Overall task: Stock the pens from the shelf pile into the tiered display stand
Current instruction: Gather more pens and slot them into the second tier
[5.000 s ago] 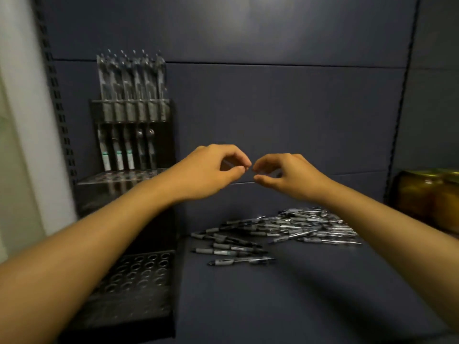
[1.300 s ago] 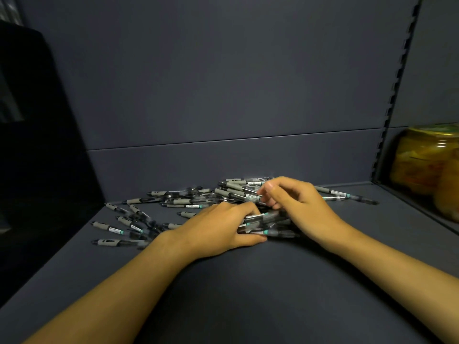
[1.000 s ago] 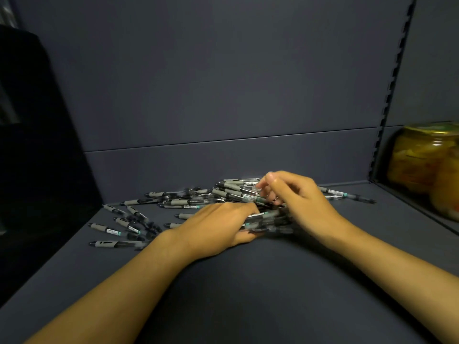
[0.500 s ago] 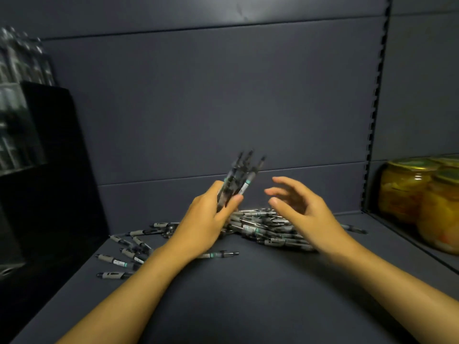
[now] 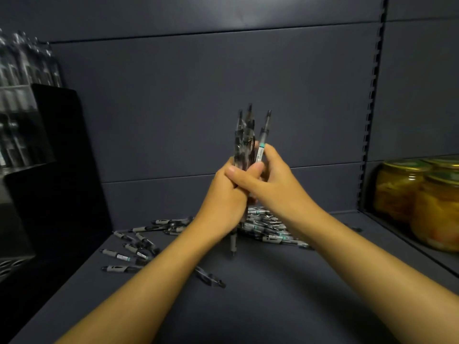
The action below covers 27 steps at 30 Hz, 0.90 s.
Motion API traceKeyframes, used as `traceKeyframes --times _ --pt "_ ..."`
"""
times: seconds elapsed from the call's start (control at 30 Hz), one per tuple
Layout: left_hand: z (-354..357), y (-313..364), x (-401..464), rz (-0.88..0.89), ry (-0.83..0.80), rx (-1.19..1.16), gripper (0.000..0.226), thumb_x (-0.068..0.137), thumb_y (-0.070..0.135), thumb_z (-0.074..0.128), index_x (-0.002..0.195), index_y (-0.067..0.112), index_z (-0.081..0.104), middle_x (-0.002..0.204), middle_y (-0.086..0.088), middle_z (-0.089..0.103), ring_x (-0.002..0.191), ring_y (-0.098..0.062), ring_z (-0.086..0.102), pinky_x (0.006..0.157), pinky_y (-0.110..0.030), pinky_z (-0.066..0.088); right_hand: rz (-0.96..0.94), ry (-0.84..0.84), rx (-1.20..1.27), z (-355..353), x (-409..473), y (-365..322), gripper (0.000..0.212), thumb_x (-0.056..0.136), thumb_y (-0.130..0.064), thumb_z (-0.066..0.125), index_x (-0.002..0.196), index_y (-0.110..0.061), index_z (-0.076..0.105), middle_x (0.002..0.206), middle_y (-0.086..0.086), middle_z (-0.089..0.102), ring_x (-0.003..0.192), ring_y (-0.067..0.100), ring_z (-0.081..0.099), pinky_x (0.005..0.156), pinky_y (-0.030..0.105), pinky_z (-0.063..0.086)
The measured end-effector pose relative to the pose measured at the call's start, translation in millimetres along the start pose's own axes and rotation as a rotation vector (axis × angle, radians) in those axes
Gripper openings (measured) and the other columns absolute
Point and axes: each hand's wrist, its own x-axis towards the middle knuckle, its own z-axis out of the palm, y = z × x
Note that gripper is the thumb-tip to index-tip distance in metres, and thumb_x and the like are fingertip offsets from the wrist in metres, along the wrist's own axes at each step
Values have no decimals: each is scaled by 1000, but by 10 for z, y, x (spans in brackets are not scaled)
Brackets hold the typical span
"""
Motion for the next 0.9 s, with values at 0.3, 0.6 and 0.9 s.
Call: traceKeyframes --times 0.3,0.6,0.9 --pt "219 -237 -157 -71 127 -66 15 99 25 56 106 26 70 96 9 76 94 1 70 80 -19 55 41 82 -79 107 -62 213 40 86 -26 73 121 -22 54 109 -6 71 104 7 67 99 39 52" --pt "295 -347 -206 -39 170 11 21 85 37 63 104 28 60 91 17 71 86 2 68 76 -28 56 -24 144 -27 65 -104 376 17 92 -10 67 106 -18 63 95 4 72 92 19 69 87 36 56" --pt "368 -457 -320 -39 114 -43 16 87 9 68 93 19 57 79 15 67 75 -2 66 63 -18 51 -7 112 -30 14 -232 558 19 89 -4 67 100 -20 65 85 -2 71 81 8 67 78 26 55"
